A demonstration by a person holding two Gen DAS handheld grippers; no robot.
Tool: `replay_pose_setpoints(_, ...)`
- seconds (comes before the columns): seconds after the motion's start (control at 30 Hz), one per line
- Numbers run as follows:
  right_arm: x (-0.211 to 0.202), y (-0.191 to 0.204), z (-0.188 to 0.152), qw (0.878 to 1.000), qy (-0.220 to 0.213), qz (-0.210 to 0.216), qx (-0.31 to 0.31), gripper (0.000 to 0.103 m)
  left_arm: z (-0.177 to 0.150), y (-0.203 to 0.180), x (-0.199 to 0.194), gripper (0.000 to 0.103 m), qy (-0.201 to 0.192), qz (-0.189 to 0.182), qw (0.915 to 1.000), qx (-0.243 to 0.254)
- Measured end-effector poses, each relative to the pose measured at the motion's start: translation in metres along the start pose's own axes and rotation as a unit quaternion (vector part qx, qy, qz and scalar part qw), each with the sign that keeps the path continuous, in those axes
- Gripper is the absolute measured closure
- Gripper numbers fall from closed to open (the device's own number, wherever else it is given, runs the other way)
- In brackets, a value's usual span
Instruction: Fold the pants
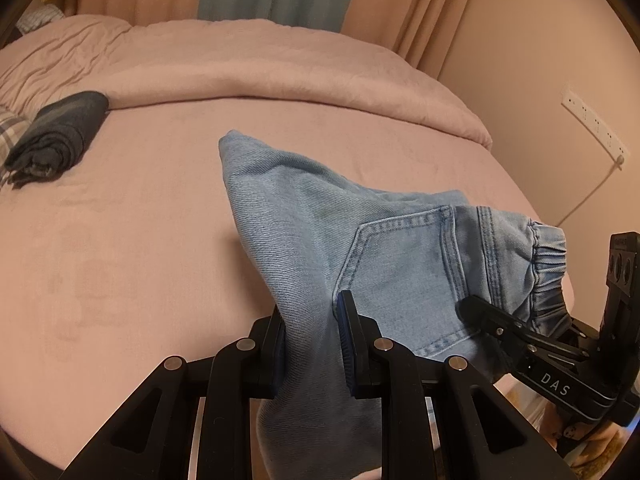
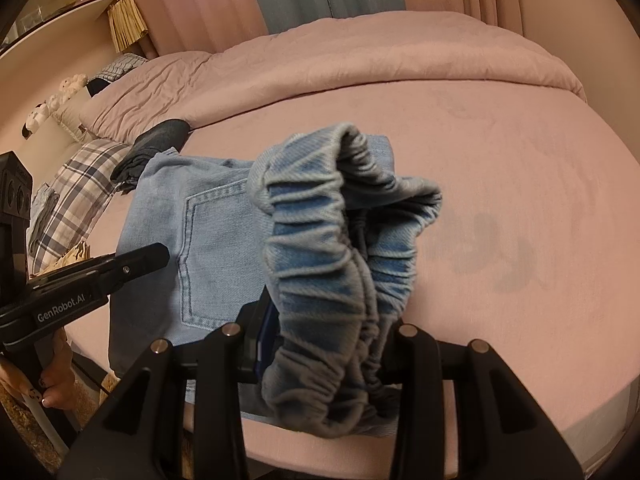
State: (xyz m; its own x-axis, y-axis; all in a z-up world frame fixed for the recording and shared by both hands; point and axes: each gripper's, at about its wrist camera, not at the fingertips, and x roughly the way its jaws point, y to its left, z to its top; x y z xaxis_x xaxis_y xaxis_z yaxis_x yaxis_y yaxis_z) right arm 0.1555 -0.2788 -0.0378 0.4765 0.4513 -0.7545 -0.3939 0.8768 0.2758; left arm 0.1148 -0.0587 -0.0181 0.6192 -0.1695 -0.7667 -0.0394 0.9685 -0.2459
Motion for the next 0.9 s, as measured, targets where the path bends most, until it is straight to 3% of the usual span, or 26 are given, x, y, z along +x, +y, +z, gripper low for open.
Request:
replay_pose_setpoints(0.2,0.018,-0.006,0.021,1.000,0.001,-0.005,0.000,0.064,0.018,0.011,0.023,0.083,-0.004,0.005,0.9999,-0.012)
replay_pose_setpoints(0.53,0.065,-0.015,0.047,0.999,0.032,-0.013,0.001,0.064,0.036,0.030,0.068,0.083,0.022,0.023,0.9992,-0.023)
replay_pose_setpoints(0.77,0.108,-0.024,0.039,0.996,0.086,-0.017,0.012,0.063,0.031,0.048,0.106,0.083,0.068,0.035,0.9960,-0.047)
replay_pose_setpoints(0.9,0.115,-0.022,0.035,0.996,0.088,-0.033,-0.006,0.059,0.025,0.048,0.116,0.083,0.076,0.056,0.9947,-0.039)
